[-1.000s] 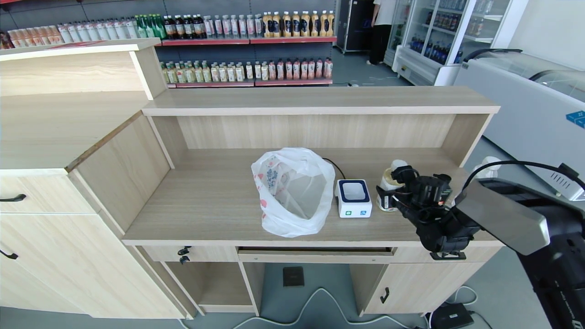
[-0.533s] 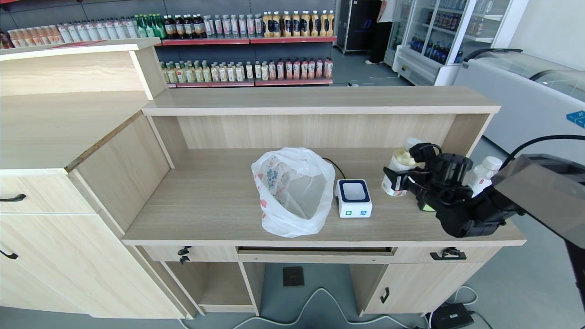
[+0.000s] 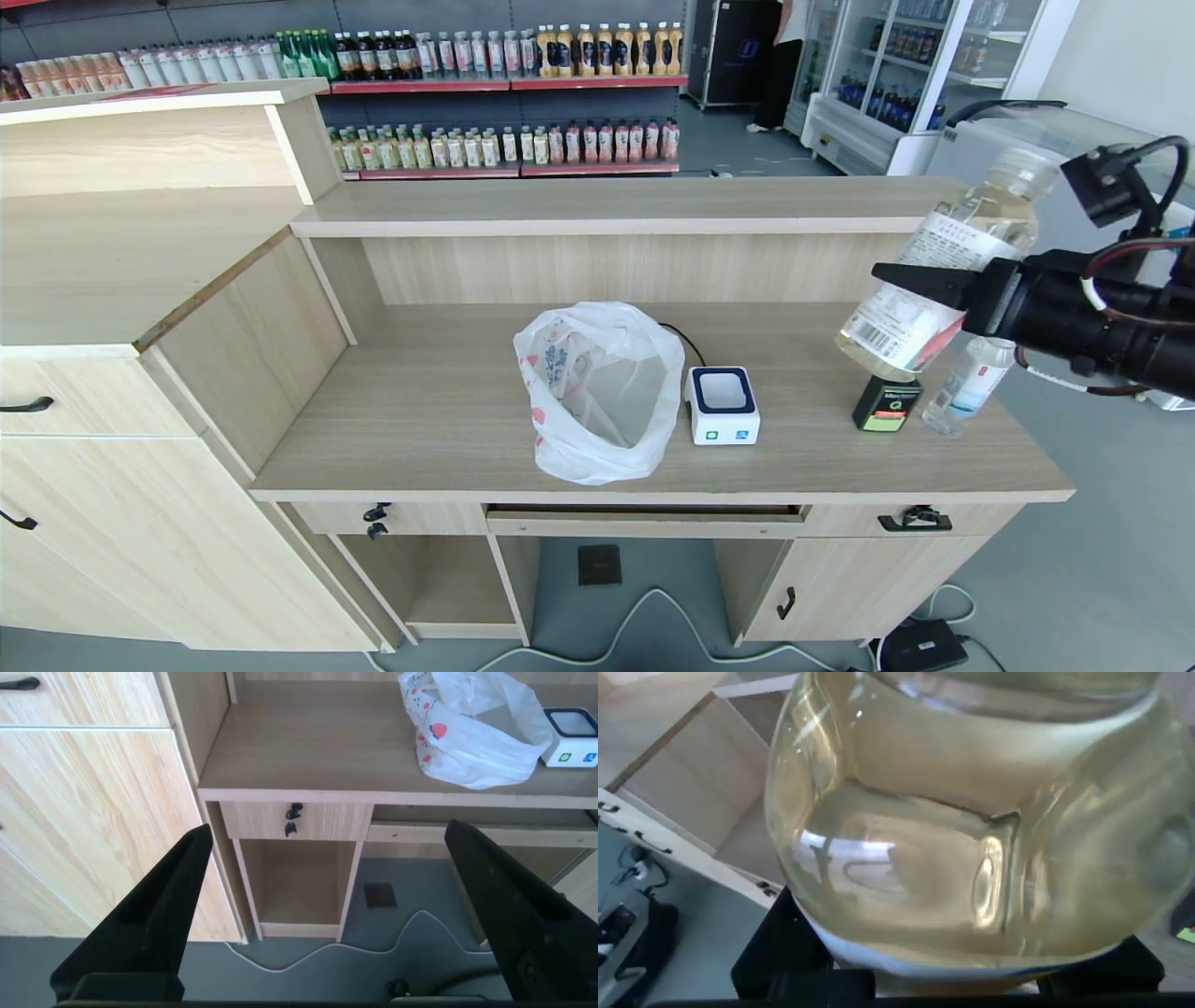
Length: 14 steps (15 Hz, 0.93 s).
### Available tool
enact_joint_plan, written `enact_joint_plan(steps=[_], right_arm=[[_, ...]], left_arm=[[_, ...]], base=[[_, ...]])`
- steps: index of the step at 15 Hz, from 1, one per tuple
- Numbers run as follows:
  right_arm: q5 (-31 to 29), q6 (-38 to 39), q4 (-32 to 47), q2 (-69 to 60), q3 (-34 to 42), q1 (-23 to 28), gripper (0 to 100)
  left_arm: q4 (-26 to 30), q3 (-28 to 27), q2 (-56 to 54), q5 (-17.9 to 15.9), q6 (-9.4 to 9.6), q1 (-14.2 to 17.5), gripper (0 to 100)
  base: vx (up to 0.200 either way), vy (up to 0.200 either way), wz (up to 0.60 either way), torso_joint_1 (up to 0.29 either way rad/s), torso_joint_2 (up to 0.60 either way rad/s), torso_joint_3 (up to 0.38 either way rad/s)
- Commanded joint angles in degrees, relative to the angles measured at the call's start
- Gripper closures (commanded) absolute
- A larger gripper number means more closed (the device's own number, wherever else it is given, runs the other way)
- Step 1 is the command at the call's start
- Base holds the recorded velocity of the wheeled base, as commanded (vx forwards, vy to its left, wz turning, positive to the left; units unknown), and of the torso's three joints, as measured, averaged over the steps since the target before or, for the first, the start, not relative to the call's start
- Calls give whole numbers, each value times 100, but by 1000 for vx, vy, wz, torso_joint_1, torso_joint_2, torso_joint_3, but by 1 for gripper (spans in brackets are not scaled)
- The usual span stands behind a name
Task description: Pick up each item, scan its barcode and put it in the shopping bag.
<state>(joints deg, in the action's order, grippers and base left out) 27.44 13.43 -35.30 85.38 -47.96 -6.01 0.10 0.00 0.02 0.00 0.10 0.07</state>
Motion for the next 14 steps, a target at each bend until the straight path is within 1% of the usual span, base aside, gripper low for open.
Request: enact_joint_plan(steps=[1, 2, 3, 5, 6, 9, 12, 14], right_arm=[[1281, 748, 1307, -2588, 964, -137, 100], [1756, 915, 1623, -3001, 1008, -252, 100], [1870, 1038, 1685, -3124, 999, -427, 100], [1914, 1408, 1632, -3186, 885, -788, 100], [1923, 1610, 1606, -3142, 718, -1069, 100], [1923, 1706, 1562, -2992, 542, -1526, 100], [1958, 1873, 1562, -2852, 313, -1851, 100], [2081, 1979, 1562, -2632, 41, -1878, 100]], left_arm=[[-1, 0, -2, 0, -1, 1, 0], [-1, 0, -2, 0, -1, 1, 0], [-1, 0, -2, 0, -1, 1, 0], [-1, 0, -2, 9, -1, 1, 0], [-1, 0, -2, 0, -1, 1, 0], [-1, 0, -2, 0, -1, 1, 0], [-1, 0, -2, 0, -1, 1, 0], [-1, 0, -2, 0, -1, 1, 0]], base=[[0, 0, 0, 0, 0, 0], [0, 0, 0, 0, 0, 0], [0, 0, 0, 0, 0, 0], [0, 0, 0, 0, 0, 0], [0, 0, 0, 0, 0, 0], [0, 0, 0, 0, 0, 0], [0, 0, 0, 0, 0, 0], [0, 0, 0, 0, 0, 0]])
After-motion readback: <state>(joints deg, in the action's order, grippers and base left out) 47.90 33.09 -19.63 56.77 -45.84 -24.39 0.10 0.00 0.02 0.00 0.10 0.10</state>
